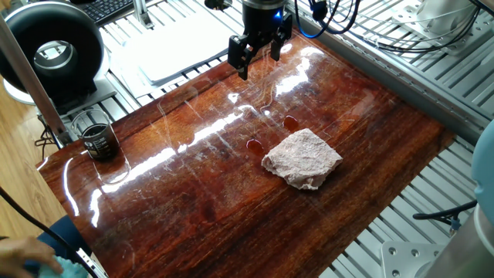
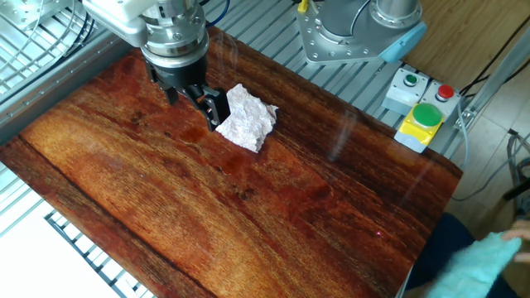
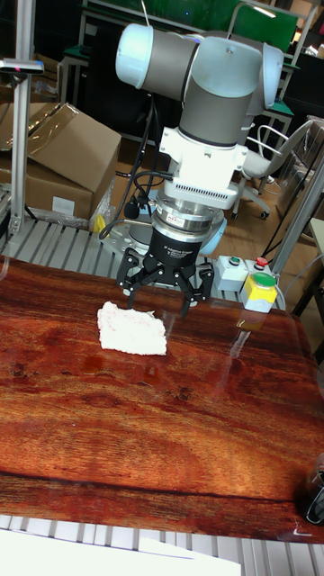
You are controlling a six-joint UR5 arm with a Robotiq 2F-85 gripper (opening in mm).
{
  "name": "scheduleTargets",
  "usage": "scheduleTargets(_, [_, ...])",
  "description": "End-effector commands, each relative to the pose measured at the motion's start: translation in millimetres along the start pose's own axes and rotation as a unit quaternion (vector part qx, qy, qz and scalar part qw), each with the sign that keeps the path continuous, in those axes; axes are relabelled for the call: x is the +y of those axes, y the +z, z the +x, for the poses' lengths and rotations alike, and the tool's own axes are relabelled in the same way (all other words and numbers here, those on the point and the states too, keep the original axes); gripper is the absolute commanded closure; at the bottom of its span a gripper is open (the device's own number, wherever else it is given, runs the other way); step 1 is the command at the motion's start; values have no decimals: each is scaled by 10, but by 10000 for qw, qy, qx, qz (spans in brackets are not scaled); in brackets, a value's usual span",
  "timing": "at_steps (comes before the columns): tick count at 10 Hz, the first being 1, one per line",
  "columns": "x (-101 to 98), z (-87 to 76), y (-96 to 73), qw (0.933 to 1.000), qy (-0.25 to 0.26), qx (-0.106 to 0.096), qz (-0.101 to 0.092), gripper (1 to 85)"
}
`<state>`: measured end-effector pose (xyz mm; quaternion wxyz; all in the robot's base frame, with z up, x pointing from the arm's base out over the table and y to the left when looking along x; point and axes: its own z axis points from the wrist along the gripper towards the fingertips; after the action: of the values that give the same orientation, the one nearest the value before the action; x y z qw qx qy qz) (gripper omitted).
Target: Clean the table with a cloth
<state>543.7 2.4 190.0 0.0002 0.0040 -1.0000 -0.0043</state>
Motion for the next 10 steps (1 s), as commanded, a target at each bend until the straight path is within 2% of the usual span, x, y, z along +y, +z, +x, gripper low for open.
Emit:
scheduleTargets(1, [223, 555, -63, 9915, -628, 1048, -445, 847])
scheduleTargets(8, [196, 565, -68, 9916, -621, 1069, -378, 847])
scheduleTargets(9, [226, 510, -94, 9939, -419, 934, -418, 847])
scheduleTargets(10, [219, 448, -134, 9958, -348, 713, -449, 847])
